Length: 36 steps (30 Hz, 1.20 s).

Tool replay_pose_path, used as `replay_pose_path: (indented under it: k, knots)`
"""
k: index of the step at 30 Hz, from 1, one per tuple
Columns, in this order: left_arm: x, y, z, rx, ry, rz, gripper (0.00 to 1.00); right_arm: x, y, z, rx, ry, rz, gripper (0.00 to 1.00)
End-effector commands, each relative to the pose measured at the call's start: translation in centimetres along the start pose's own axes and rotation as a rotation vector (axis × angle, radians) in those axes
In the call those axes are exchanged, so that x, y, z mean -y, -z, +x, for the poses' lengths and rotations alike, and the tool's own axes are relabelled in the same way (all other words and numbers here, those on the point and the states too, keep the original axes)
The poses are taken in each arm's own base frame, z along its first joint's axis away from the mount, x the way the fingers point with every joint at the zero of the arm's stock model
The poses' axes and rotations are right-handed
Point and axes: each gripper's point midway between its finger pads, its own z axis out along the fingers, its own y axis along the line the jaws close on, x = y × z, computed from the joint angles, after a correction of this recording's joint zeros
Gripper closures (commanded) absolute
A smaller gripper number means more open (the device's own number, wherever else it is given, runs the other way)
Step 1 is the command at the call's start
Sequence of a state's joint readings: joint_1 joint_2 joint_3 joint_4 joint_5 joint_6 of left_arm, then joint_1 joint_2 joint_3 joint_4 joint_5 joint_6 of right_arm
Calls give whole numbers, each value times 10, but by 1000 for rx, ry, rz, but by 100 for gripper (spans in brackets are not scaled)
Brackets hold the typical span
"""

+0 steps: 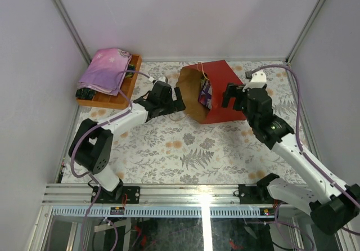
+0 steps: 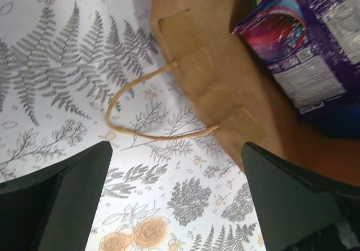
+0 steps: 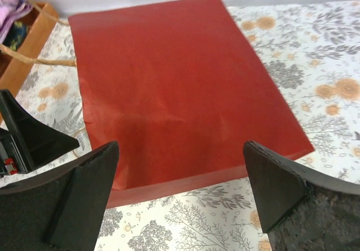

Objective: Take the snacks out of the paper bag
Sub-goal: Adjust the paper bag at the center of the board.

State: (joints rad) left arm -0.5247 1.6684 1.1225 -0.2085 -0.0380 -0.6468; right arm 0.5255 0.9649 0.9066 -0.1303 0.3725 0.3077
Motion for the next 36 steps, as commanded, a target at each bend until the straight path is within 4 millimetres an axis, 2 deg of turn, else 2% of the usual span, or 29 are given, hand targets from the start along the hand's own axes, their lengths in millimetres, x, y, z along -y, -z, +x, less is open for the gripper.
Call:
replay_pose_path:
  k: [1,5,8,14,16,18,22,25,28,31,36]
  knots:
    - [2,16,-13,83,-7,23,0,-23,-11,-1,-33,33,-83,0]
    - [3,17,-18,98,-13,26,0,-56,-11,9,-34,141,-198,3]
    - [3,10,-22,96,-22,7,0,-73,-13,17,-53,273,-154,3]
    - [-8,-16,-51,158,-45,-81,0,-62,-31,14,-52,318,72,2]
    - [-11,-24,-65,177,-44,-105,0,-60,-38,14,-64,390,151,1]
    - [-10,-28,-79,203,-44,-114,0,-60,-45,15,-73,478,227,0]
    - [-9,-30,-110,261,-51,-130,0,-68,-60,26,-107,585,265,2]
    - [-13,-27,-126,281,-44,-138,0,-69,-66,37,-127,615,286,15]
    - [-22,-20,-132,291,-14,-133,0,-64,-64,46,-145,659,332,41]
    - [-37,-12,-127,292,33,-125,0,-67,-56,54,-150,685,340,48]
    - [-77,-7,-114,290,127,-171,0,-97,-41,95,-186,772,234,68]
